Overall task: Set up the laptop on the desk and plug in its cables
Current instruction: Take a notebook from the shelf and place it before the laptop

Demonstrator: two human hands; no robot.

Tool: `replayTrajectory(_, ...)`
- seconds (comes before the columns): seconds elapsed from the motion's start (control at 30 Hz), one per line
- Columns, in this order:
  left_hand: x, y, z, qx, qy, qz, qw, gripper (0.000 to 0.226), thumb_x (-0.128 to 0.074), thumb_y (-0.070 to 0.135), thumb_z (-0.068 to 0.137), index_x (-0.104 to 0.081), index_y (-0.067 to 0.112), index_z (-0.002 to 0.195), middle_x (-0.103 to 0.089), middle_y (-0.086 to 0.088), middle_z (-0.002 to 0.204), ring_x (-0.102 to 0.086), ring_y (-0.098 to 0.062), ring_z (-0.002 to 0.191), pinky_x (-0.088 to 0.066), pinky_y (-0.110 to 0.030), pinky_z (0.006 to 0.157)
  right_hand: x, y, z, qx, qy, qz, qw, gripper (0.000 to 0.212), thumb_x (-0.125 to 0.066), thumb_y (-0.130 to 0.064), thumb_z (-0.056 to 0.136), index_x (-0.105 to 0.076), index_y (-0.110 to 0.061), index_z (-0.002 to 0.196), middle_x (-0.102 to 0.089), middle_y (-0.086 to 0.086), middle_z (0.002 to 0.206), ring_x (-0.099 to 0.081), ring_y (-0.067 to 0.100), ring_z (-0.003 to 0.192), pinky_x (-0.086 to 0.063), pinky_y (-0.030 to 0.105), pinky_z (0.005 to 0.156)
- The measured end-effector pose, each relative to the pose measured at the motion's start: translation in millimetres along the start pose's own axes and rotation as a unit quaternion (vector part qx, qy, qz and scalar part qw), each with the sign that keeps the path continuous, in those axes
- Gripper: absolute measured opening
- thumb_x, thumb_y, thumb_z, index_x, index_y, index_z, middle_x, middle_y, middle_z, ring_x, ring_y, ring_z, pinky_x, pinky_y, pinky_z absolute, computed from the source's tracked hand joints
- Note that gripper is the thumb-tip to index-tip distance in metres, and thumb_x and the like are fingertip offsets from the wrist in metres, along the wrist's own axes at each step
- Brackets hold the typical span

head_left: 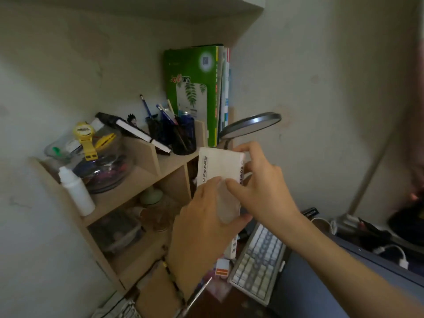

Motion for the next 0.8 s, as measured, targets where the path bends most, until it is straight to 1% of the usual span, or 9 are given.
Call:
replayTrajectory(0.13,-40,22,-24,0.039,0.015,0.011,0.999,0.070,-0.067,0.054,0.066,-0.043,0.022,0.123,-0.060,0.001,0.118,-0.059,-0.018,0.106,-0.043,-0.028,0.086,19,23,-31,-0.044,0.006,-0.016,0.999,0.042,-0.068,-0.019,0.078,-0.036,-0.030,0.102,-0.049,-0.019,0.080,-0.057,0.001,0.063,-0.043,0.008,0.040)
replayTrajectory(0.2,-53,34,-35,0.028,0.000,0.004,1.000,0.061,-0.068,0.049,0.069,-0.044,0.025,0.120,-0.063,0.001,0.113,-0.062,-0.018,0.102,-0.048,-0.032,0.084,29,33,-44,-0.057,0.006,-0.043,0.997,0.042,-0.068,-0.019,0.077,-0.036,-0.029,0.101,-0.052,-0.013,0.082,-0.059,0.005,0.064,-0.043,0.010,0.041)
replayTrajectory(0.23,-60,40,-39,0.025,-0.006,-0.002,1.000,0.056,-0.068,0.046,0.071,-0.046,0.024,0.118,-0.065,0.000,0.109,-0.063,-0.019,0.098,-0.049,-0.031,0.082,34,37,-50,-0.060,0.009,-0.055,0.997,0.041,-0.067,-0.018,0.076,-0.036,-0.027,0.102,-0.056,-0.008,0.084,-0.061,0.011,0.066,-0.047,0.013,0.045)
replayTrajectory(0.3,-72,51,-45,0.016,-0.022,0.026,0.999,0.047,-0.065,0.043,0.075,-0.053,0.018,0.113,-0.069,-0.003,0.104,-0.066,-0.017,0.093,-0.045,-0.024,0.083,44,44,-60,-0.067,0.021,-0.073,0.995,0.040,-0.066,-0.017,0.076,-0.037,-0.025,0.102,-0.062,0.001,0.085,-0.064,0.019,0.068,-0.056,0.035,0.056)
replayTrajectory(0.37,-83,59,-48,0.015,-0.040,0.040,0.998,0.037,-0.065,0.039,0.077,-0.057,0.016,0.105,-0.070,-0.003,0.100,-0.066,-0.015,0.090,-0.036,-0.016,0.079,52,51,-68,-0.079,0.031,-0.085,0.993,0.039,-0.065,-0.019,0.077,-0.037,-0.028,0.103,-0.063,0.002,0.084,-0.064,0.019,0.066,-0.056,0.042,0.061)
replayTrajectory(0.57,-108,62,-56,0.096,-0.150,-0.071,0.982,0.033,-0.060,0.030,0.082,-0.054,0.021,0.114,-0.064,0.002,0.118,-0.063,-0.012,0.102,-0.050,-0.019,0.076,76,96,-95,-0.164,0.012,-0.012,0.986,0.045,-0.060,-0.037,0.085,-0.035,-0.033,0.121,-0.063,-0.005,0.104,-0.066,0.011,0.080,-0.056,0.030,0.068)
replayTrajectory(0.67,-114,60,-62,0.086,-0.176,-0.139,0.971,0.029,-0.061,0.025,0.083,-0.054,0.022,0.111,-0.065,0.004,0.118,-0.063,-0.001,0.081,-0.049,-0.009,0.052,89,126,-122,-0.226,-0.006,0.062,0.972,0.053,-0.072,-0.033,0.077,-0.037,-0.035,0.117,-0.053,-0.021,0.106,-0.054,-0.003,0.099,-0.049,0.018,0.078)
replayTrajectory(0.73,-116,55,-65,0.097,-0.189,-0.211,0.954,0.026,-0.062,0.021,0.082,-0.055,0.025,0.107,-0.066,0.006,0.115,-0.062,0.006,0.075,-0.047,-0.006,0.051,94,144,-145,-0.259,-0.027,0.094,0.961,0.061,-0.078,-0.030,0.071,-0.037,-0.038,0.116,-0.043,-0.029,0.112,-0.043,-0.006,0.109,-0.042,0.024,0.091)
replayTrajectory(0.8,-120,49,-66,0.126,-0.208,-0.281,0.928,0.026,-0.063,0.018,0.080,-0.057,0.027,0.104,-0.067,0.008,0.111,-0.065,0.005,0.082,-0.049,-0.009,0.054,96,157,-167,-0.297,-0.053,0.135,0.944,0.064,-0.080,-0.028,0.070,-0.036,-0.042,0.115,-0.041,-0.029,0.119,-0.040,-0.004,0.113,-0.039,0.020,0.093)
Point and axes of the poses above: each hand's wrist, its own z-axis towards the middle knuckle, its own x-axis out of the back of the hand, y = z × x, the point moved 3 cm from there along z, towards the middle knuckle
